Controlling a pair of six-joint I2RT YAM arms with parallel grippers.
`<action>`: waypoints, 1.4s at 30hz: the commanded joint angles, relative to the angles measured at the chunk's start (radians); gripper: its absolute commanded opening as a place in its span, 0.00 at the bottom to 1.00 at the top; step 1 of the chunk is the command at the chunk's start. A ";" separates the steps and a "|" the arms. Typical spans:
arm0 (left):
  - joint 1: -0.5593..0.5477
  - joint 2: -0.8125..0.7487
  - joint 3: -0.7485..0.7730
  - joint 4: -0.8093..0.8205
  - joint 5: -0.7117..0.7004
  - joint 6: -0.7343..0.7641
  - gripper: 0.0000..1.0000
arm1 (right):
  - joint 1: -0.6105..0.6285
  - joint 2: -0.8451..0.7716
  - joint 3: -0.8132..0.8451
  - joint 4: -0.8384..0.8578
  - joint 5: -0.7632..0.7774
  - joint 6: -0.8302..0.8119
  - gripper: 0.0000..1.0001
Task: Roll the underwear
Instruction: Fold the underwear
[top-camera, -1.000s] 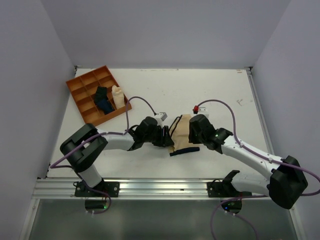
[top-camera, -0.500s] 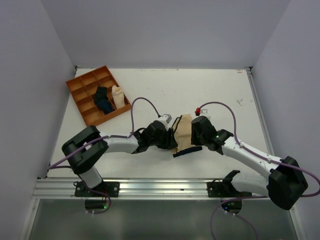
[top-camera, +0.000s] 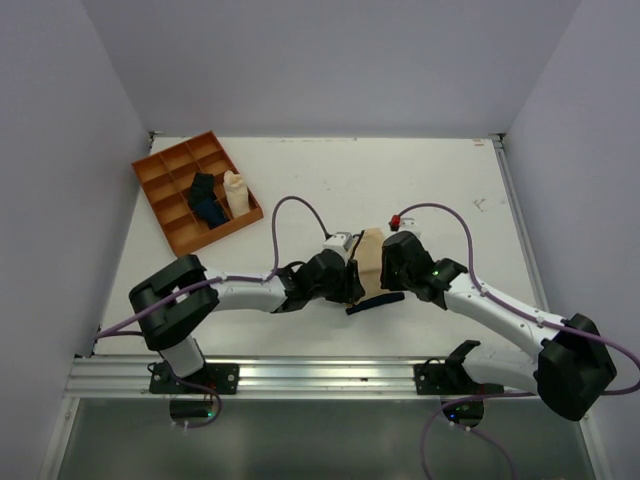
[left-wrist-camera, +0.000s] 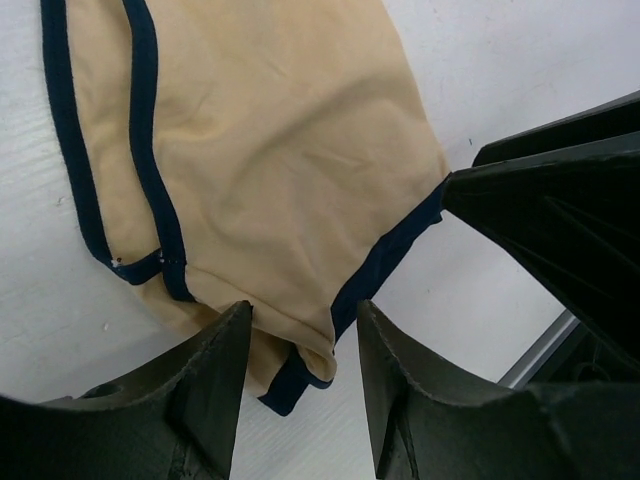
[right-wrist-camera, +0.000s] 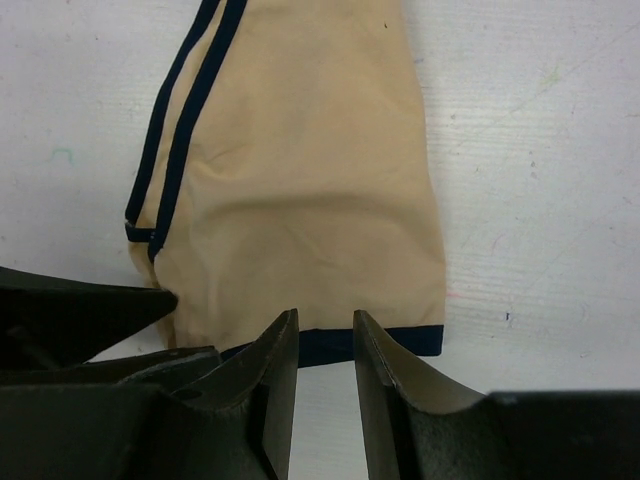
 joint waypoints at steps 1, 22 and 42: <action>-0.009 0.046 0.041 0.030 -0.046 -0.023 0.50 | -0.005 -0.007 0.058 0.023 -0.015 0.007 0.33; -0.009 -0.015 -0.083 -0.032 -0.224 0.037 0.08 | -0.010 0.108 0.012 0.124 -0.028 0.025 0.33; 0.000 -0.099 -0.024 -0.200 -0.278 0.094 0.55 | -0.009 0.091 -0.094 0.204 -0.077 0.089 0.39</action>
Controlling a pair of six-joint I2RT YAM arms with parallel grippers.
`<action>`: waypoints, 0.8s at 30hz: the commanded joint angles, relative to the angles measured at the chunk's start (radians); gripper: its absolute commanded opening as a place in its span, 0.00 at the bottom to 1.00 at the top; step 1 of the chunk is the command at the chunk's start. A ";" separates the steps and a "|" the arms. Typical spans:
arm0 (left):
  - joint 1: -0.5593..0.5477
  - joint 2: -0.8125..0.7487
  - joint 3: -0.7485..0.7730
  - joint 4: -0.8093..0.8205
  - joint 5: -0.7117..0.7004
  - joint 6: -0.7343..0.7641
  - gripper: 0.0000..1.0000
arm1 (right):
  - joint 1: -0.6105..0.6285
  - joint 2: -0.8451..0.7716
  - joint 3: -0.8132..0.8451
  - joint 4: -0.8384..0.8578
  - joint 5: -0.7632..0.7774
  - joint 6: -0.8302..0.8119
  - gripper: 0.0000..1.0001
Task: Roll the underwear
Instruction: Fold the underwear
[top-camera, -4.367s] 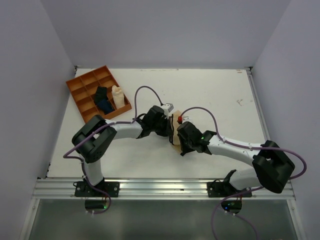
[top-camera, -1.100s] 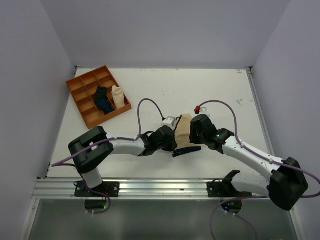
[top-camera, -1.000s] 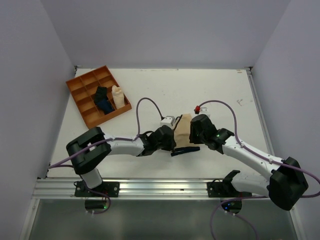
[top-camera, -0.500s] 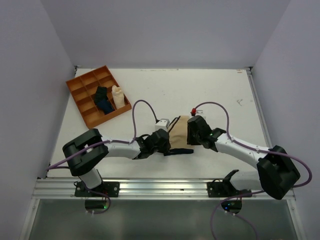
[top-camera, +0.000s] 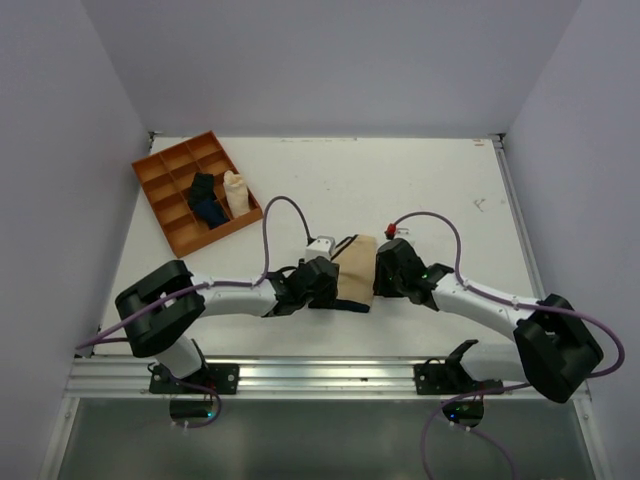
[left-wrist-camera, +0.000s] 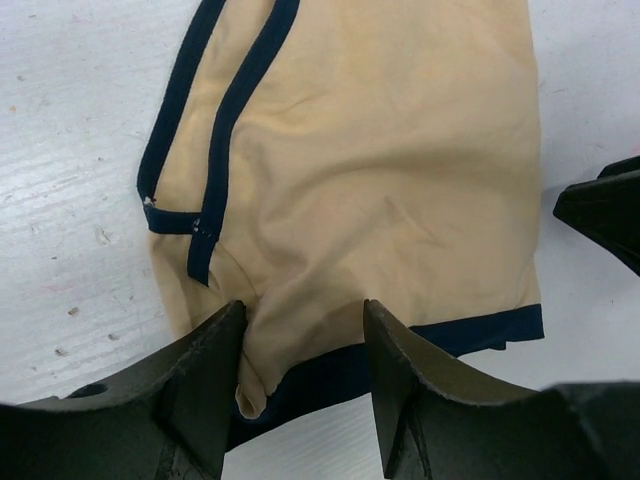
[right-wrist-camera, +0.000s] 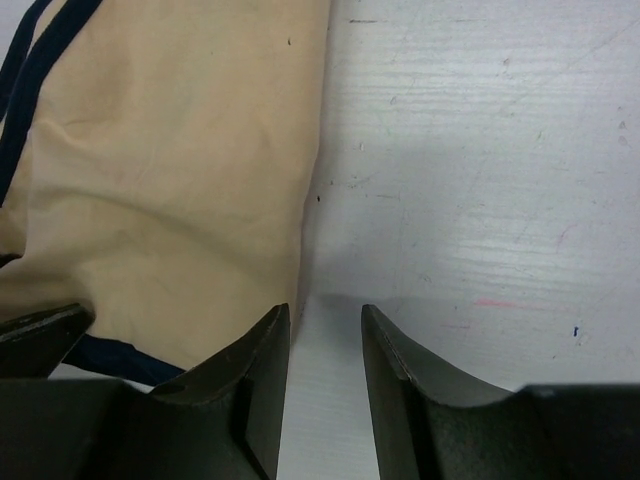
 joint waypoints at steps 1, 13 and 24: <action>0.007 -0.033 0.052 -0.063 -0.024 0.042 0.55 | -0.004 -0.028 -0.017 0.046 -0.027 0.023 0.39; 0.065 -0.089 0.113 -0.182 0.027 0.134 0.58 | -0.004 -0.054 -0.049 0.105 -0.111 0.047 0.41; 0.171 -0.008 0.092 -0.007 0.218 0.227 0.42 | -0.004 0.012 -0.052 0.133 -0.108 0.035 0.40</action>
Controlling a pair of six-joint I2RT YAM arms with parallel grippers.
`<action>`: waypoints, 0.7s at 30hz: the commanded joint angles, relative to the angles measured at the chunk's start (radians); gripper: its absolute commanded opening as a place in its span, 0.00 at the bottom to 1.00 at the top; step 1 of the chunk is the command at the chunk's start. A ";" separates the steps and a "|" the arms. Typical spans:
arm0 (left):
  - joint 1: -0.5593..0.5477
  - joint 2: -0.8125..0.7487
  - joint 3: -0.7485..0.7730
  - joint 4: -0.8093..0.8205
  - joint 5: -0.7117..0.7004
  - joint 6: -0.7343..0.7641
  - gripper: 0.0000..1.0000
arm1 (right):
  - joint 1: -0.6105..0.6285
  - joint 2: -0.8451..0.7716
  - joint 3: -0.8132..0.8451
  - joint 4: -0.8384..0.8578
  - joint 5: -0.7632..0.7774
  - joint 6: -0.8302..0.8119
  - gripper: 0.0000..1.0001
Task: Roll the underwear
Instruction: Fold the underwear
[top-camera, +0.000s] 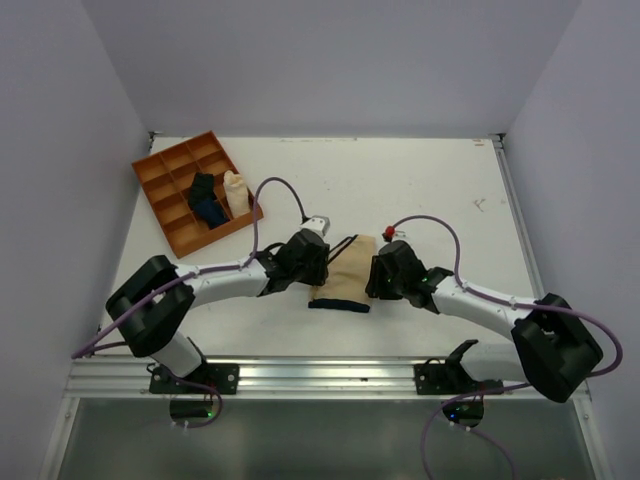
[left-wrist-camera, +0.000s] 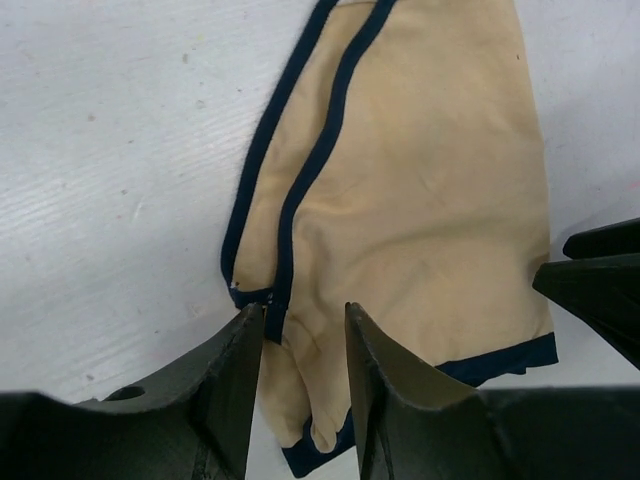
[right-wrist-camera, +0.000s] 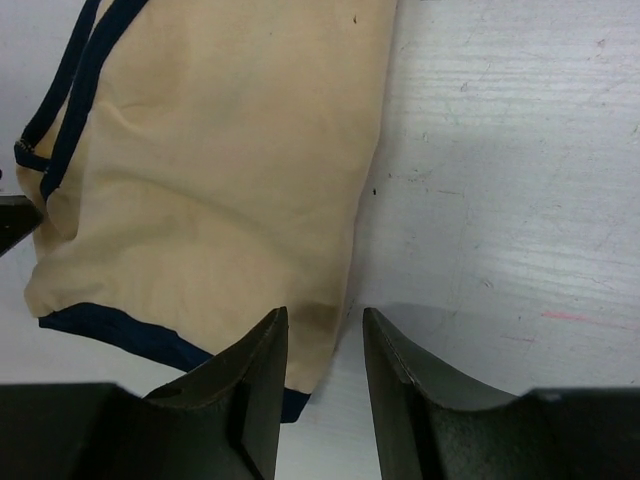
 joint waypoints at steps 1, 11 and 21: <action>0.003 0.044 0.009 0.112 0.077 0.053 0.41 | -0.004 0.023 -0.010 0.049 0.000 0.000 0.40; 0.015 0.120 0.028 0.109 0.067 0.050 0.37 | -0.010 0.069 0.011 0.001 0.063 -0.061 0.34; 0.012 0.051 -0.029 0.193 0.203 -0.021 0.40 | -0.059 0.092 0.098 -0.116 0.138 -0.040 0.35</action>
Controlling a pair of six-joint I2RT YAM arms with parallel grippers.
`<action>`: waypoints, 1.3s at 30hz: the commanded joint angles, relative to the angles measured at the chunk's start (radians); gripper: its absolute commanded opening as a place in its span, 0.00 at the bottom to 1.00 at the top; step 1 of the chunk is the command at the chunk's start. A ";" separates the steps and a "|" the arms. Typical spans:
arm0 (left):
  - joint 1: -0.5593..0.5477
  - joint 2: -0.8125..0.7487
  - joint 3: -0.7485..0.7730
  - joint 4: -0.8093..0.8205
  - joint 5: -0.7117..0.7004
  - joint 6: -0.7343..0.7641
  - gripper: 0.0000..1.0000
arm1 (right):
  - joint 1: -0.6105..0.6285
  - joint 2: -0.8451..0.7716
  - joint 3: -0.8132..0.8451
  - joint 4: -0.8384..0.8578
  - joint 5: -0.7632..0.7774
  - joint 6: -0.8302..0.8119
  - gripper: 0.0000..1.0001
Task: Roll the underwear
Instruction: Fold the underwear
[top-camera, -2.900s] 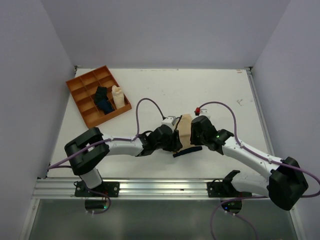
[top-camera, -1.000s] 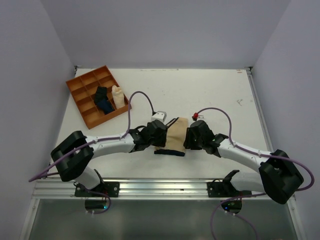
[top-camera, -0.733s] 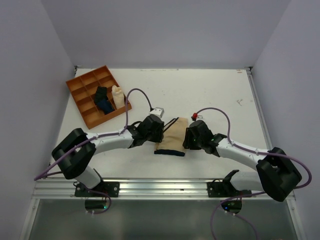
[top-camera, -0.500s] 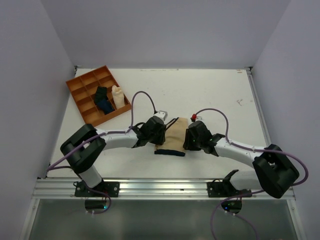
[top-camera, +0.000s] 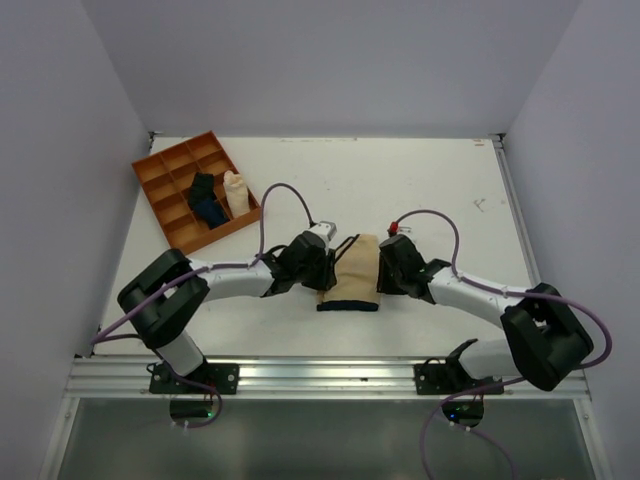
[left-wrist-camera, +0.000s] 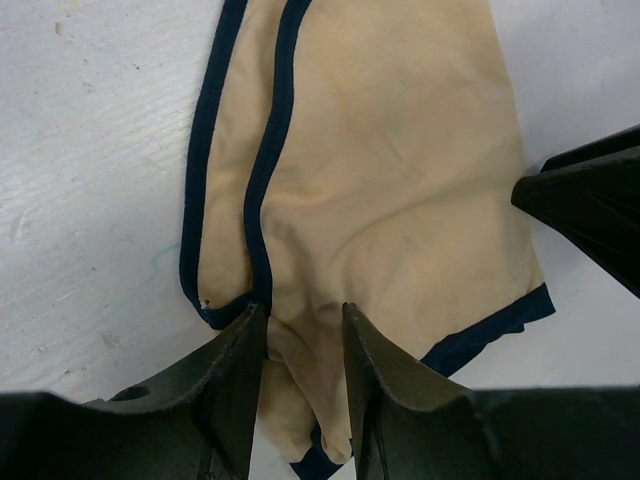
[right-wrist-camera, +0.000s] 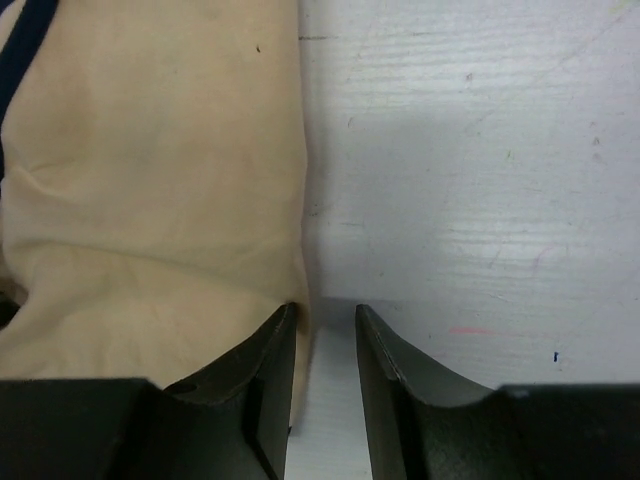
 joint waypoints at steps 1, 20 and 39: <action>0.001 -0.036 -0.017 0.067 0.035 -0.038 0.40 | -0.006 0.012 0.065 -0.069 0.049 0.014 0.35; -0.035 -0.025 -0.006 0.084 -0.024 -0.059 0.39 | 0.126 -0.040 0.023 -0.013 0.043 0.153 0.30; -0.008 -0.013 0.032 -0.011 0.020 -0.006 0.38 | 0.125 0.038 0.018 -0.019 0.095 0.115 0.27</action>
